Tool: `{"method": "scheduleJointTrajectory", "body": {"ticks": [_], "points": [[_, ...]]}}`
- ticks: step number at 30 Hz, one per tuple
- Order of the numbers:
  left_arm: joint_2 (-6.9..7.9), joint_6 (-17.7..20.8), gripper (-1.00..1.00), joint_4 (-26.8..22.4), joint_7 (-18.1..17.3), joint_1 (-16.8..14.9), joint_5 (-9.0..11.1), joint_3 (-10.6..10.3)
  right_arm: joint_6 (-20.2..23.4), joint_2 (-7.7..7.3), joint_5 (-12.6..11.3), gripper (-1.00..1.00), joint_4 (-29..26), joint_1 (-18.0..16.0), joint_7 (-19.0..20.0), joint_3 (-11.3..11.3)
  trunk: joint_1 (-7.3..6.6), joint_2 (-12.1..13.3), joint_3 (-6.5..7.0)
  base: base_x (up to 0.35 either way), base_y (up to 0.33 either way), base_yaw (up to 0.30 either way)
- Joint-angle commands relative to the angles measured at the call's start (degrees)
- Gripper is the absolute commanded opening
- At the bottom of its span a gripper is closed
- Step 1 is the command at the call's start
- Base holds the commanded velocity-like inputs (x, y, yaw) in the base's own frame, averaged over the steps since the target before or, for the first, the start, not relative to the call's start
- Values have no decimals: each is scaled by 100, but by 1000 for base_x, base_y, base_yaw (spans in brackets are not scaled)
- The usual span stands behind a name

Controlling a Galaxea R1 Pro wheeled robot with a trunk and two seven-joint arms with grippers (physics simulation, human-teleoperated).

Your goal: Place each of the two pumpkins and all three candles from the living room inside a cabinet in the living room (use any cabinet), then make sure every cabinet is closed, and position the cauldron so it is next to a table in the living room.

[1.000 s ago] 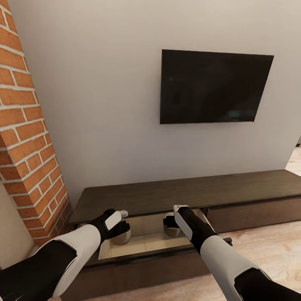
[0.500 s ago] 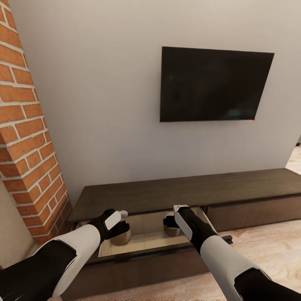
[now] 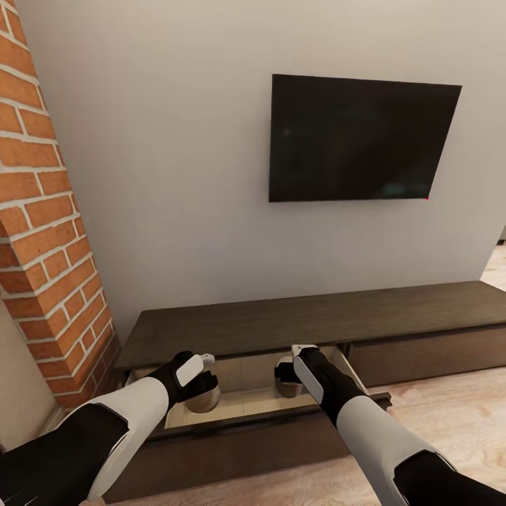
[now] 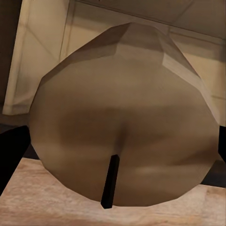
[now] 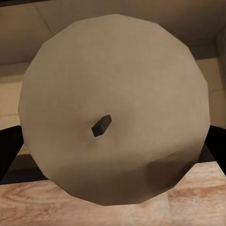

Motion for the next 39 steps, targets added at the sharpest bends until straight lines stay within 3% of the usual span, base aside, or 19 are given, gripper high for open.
{"method": "scheduleJointTrajectory", "body": {"ticks": [1,21,39], "points": [[-4,20,-100,-11,38,-3,55,-53,13,-4,-60,-100,-9,-4,-52,32,-1,-3,-6,0,0,0],[-10,20,-100,-11,-104,-3,55,-57,14,-4,-60,-100,-13,-4,-52,43,-1,-3,-9,66,0,0],[-18,27,-100,-11,-126,-3,56,-64,14,-4,-60,-100,-16,-4,-52,45,-1,-3,-152,29,0,0]]}}
